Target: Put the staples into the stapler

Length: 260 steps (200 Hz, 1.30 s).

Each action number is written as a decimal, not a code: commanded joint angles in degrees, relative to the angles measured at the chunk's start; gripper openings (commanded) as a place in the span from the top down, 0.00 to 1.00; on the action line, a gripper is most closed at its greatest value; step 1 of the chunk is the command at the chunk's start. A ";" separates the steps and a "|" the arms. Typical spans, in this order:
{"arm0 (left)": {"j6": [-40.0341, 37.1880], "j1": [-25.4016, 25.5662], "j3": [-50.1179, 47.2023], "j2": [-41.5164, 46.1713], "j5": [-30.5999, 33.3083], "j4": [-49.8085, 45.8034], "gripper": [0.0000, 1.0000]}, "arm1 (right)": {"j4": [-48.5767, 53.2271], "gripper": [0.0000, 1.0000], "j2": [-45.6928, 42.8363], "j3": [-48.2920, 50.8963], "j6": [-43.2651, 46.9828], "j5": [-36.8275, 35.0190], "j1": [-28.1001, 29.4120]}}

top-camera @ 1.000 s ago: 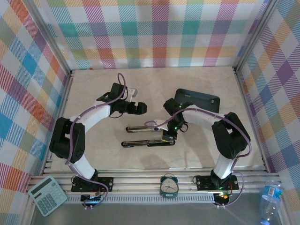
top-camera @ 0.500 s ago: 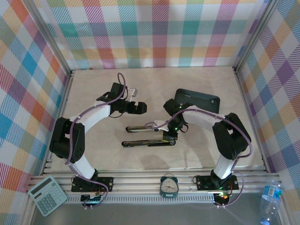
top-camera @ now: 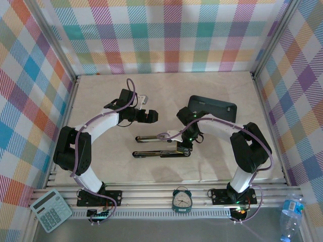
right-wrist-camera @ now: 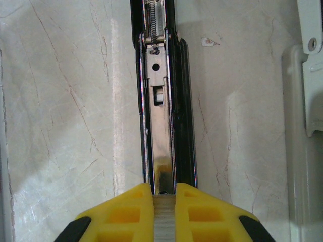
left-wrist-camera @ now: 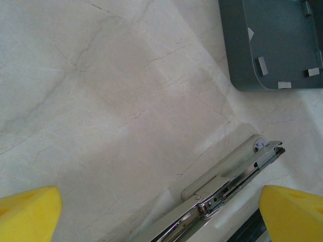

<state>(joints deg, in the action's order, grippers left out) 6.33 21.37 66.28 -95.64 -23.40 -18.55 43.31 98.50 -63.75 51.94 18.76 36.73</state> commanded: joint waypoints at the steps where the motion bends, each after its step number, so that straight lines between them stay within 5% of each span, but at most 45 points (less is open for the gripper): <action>1: -1.01 0.52 1.62 -0.41 -0.25 -1.33 0.00 | 2.97 0.90 -1.29 0.19 1.03 -0.07 0.01; 260: -1.41 0.78 1.66 -0.34 0.11 -1.58 0.00 | 3.94 0.74 -0.59 -0.24 -0.90 -2.11 -0.08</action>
<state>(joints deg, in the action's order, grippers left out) 6.11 21.37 66.28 -95.64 -23.31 -19.38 45.78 98.17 -63.75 51.51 15.59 36.71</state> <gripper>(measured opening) 0.998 0.249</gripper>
